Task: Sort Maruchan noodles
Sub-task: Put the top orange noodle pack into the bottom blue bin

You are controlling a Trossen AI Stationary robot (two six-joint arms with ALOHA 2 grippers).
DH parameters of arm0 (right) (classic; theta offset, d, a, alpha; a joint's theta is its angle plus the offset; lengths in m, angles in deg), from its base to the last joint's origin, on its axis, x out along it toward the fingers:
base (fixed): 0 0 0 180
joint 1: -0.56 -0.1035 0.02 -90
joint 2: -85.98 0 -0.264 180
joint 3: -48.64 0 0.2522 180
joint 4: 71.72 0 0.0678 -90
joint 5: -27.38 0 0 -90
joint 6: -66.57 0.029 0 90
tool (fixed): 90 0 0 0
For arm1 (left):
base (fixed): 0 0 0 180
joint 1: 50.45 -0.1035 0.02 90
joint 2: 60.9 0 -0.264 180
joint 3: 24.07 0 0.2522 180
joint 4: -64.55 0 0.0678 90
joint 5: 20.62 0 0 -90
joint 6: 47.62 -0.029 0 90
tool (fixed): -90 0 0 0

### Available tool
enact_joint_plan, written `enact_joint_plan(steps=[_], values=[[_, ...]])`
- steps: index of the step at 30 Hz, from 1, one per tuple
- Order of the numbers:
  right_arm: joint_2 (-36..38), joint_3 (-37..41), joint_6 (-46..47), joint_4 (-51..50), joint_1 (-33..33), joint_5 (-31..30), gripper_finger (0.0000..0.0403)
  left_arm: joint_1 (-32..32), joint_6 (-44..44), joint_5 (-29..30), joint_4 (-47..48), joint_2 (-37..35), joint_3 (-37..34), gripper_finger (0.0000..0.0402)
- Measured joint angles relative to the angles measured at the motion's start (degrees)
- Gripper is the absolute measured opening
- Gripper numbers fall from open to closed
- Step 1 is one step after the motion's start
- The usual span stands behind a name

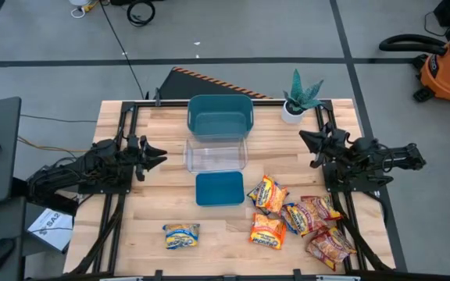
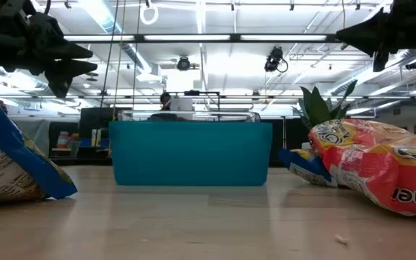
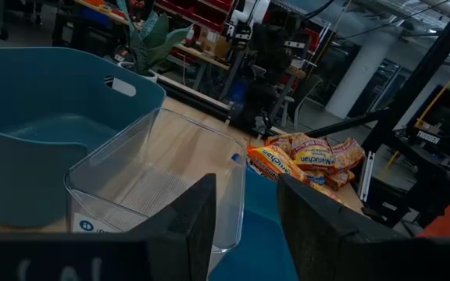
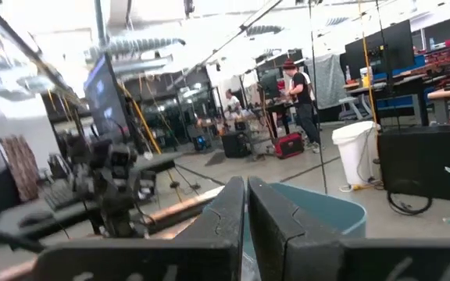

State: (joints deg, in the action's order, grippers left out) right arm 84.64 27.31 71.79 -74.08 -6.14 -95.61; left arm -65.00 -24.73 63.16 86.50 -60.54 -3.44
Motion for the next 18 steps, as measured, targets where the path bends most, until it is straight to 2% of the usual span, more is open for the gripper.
enact_joint_plan(steps=[6,7,9,11,18], values=[[-0.1,0.0,0.2,14.4,0.1,0.5,0.0024,0.0,0.0,0.0,0.0,0.0,0.0,0.0142],[-0.1,-0.1,-1.8,17.3,0.1,3.7,0.0024,0.0,0.0,0.0,0.0,0.0,0.0,0.0142],[-0.7,-2.2,-6.0,18.6,0.1,14.4,0.0024,0.0,0.0,0.0,0.0,0.0,0.0,0.0142],[-2.8,-6.5,-6.6,15.1,0.1,19.6,0.0024,0.0,0.0,0.0,0.0,0.0,0.0,0.0142],[-19.7,-24.9,-4.8,-11.4,0.1,12.6,0.0024,0.0,0.0,0.0,-0.1,0.0,0.0,0.0142]])
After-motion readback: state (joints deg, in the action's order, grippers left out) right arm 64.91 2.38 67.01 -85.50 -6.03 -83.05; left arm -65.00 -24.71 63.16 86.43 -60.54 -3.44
